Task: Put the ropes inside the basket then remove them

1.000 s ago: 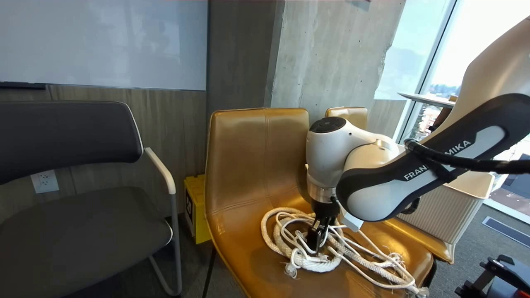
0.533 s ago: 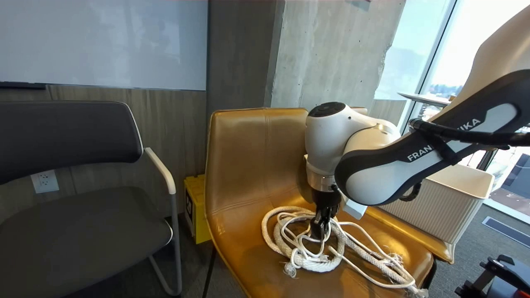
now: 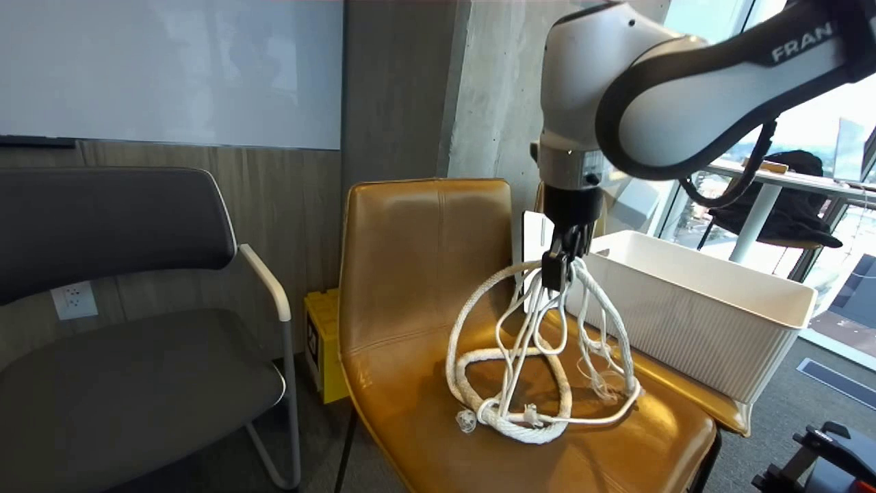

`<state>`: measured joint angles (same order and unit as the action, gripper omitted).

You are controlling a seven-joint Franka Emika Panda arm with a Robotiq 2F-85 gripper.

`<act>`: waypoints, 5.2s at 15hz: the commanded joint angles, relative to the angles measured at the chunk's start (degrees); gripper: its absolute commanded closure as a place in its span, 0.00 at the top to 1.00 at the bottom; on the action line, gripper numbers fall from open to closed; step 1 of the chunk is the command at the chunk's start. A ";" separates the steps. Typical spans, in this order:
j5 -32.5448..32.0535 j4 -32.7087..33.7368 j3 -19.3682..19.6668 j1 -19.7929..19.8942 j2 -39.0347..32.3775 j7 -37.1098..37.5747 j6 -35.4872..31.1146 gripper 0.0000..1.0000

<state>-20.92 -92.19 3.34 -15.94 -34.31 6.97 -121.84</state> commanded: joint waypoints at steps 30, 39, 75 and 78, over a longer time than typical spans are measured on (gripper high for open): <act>13.27 60.03 4.99 34.74 7.49 -28.97 34.56 0.00; 20.94 58.04 3.37 38.41 4.43 -28.13 39.48 0.00; 23.35 -11.27 2.89 31.91 21.78 -33.34 -4.41 0.00; 22.80 -11.30 2.96 31.48 22.01 -32.83 -4.43 0.26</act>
<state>2.05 -103.36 5.46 16.52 -12.78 -25.43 -125.32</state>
